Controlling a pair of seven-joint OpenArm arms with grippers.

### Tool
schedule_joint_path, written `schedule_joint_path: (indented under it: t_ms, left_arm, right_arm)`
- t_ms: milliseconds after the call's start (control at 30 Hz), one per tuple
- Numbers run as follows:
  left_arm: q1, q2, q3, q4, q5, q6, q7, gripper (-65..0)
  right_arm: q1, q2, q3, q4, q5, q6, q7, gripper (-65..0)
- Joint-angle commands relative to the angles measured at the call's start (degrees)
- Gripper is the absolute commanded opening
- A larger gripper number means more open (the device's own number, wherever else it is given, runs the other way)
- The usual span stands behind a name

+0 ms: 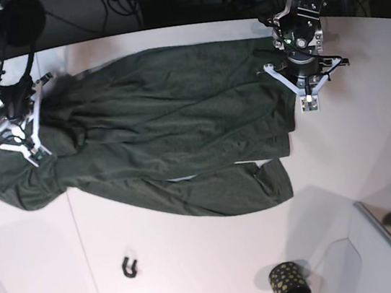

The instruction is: Layout the t-shirt on the table in an organized manner, then fold the t-shirt properly

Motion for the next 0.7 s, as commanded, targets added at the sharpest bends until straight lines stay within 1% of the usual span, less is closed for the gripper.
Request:
schedule_joint_path:
  t_ms: [0, 33, 133, 233, 300, 400, 500, 600, 667]
  left_arm:
    - [-0.4, -0.3, 0.1, 0.7, 0.6, 0.6, -0.9, -65.0]
    - [-0.4, -0.3, 0.1, 0.8, 0.6, 0.6, -0.9, -65.0]
    - [-0.8, 0.1, 0.1, 1.3, 0.5, 0.6, -0.9, -65.0]
    - [-2.4, 3.1, 0.4, 1.3, 0.6, 0.6, -0.9, -65.0]
    - [-3.9, 4.4, 3.2, 0.6, 0.6, 0.6, -0.9, -65.0]
    - [-5.3, 4.6, 8.9, 1.8, 0.6, 0.7, -1.6, -65.0]
    - [-6.3, 6.0, 12.2, 0.8, 0.6, 0.8, -7.5, -65.0]
    - [-9.7, 7.7, 13.4, -7.6, 0.6, 0.9, -11.4, -65.0]
    - [-12.0, 9.1, 13.4, -15.5, 0.6, 1.0, -13.5, -65.0]
  right_arm:
    - [0.3, 0.2, -2.0, 0.3, 0.8, -0.2, 0.4, -64.2]
    - [0.3, 0.3, -2.8, 0.1, 0.8, -0.2, 0.5, -64.2]
    - [0.8, -0.3, -0.9, -0.8, 0.9, -0.2, 0.8, -64.2]
    - [2.3, -0.3, -1.4, -5.0, 1.0, -0.2, 0.9, -64.2]
    - [2.9, -0.3, -1.4, -7.5, 1.0, -0.2, 1.3, -64.2]
    - [3.0, -0.3, -1.3, -9.5, 1.0, -0.2, 3.0, -64.2]
    - [3.0, -0.3, -1.1, -10.8, 1.0, -0.2, 3.7, -64.2]
    - [2.8, -0.5, -1.0, -10.8, 1.0, -0.2, 3.7, -64.2]
    - [2.7, -1.2, -1.0, -10.6, 1.0, -0.2, 3.7, -64.2]
